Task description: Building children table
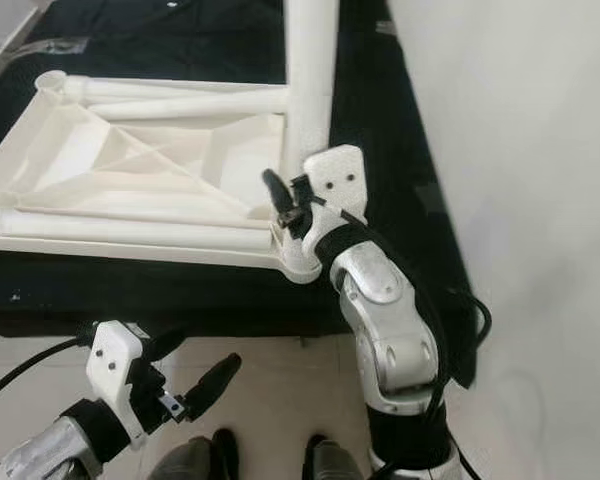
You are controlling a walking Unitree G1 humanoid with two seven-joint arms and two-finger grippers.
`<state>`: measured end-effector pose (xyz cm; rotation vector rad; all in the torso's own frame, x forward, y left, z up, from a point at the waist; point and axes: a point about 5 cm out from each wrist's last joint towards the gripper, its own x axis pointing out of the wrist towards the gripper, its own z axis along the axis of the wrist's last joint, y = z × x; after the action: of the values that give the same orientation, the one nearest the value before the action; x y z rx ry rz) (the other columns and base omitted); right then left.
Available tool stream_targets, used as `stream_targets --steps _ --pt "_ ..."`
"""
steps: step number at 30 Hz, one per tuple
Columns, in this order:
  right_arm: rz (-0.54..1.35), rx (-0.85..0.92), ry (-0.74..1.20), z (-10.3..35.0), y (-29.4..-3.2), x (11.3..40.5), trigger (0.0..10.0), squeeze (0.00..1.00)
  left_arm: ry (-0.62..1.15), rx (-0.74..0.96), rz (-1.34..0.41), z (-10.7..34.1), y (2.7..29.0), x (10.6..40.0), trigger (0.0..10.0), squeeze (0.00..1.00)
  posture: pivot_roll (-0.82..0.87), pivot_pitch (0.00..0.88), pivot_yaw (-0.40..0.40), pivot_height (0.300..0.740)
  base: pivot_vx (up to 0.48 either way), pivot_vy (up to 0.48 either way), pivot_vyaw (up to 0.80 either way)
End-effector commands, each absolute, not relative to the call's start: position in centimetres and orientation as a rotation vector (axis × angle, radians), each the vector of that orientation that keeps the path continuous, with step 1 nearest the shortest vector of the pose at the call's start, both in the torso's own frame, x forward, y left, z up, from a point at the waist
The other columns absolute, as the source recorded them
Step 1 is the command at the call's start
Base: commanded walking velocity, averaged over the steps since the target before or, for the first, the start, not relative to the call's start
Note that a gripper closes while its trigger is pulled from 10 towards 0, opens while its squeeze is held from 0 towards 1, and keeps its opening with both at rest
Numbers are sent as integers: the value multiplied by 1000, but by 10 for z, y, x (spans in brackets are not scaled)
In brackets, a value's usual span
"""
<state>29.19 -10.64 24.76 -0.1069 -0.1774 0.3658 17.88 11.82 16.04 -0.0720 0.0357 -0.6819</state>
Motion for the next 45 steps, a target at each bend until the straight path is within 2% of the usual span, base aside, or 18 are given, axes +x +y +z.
stream_targets --steps 1,11,17,19,23,24,28,33,34,36,37,43,45 --pt "282 -117 103 195 -119 299 10000 0 49 -63 -681 156 119 178 10000 0 -46 294 12 740 0 0 0" --pt "200 -102 112 193 -108 288 10000 0 34 -57 -669 156 120 184 10000 0 -48 284 9 740 0 0 0" --pt "199 -74 69 192 -104 284 10000 0 -8 33 -594 163 131 198 10000 0 -49 261 13 740 0 0 0" --pt "231 -71 12 197 -100 282 10000 0 -70 24 -454 178 151 219 10000 0 -46 257 13 740 0 0 0" --pt "268 -78 -24 199 -95 280 10000 0 -128 7 -409 194 161 229 10000 0 -46 252 14 740 0 0 0" --pt "325 -105 -60 199 -90 276 10000 0 -201 -3 -387 217 169 239 10000 0 -33 240 17 740 0 0 0" --pt "375 -106 -79 198 -85 273 10000 0 -256 -19 -398 235 172 246 10000 0 -29 236 22 740 0 0 0" --pt "399 -118 -67 193 -83 273 10000 0 -342 -104 -556 273 162 254 10000 0 -31 221 35 740 0 0 0" --pt "414 -122 -68 192 -81 275 10000 0 -367 -133 -677 288 153 255 10000 0 -38 211 38 740 0 0 0" --pt "419 -125 -69 193 -81 275 10000 0 -379 -144 -730 294 150 255 10000 0 -38 211 38 740 0 0 0" --pt "426 -126 -70 194 -80 276 10000 0 -389 -154 -817 304 146 254 10000 0 -38 208 38 740 0 0 0" --pt "449 -152 -56 194 -78 285 10000 0 -366 -87 -1147 327 142 246 10000 0 -41 198 39 740 0 0 0" --pt "449 -152 -56 194 -78 285 10000 0 -366 -87 -1147 327 142 246 10000 0 -41 198 39 740 0 0 0"
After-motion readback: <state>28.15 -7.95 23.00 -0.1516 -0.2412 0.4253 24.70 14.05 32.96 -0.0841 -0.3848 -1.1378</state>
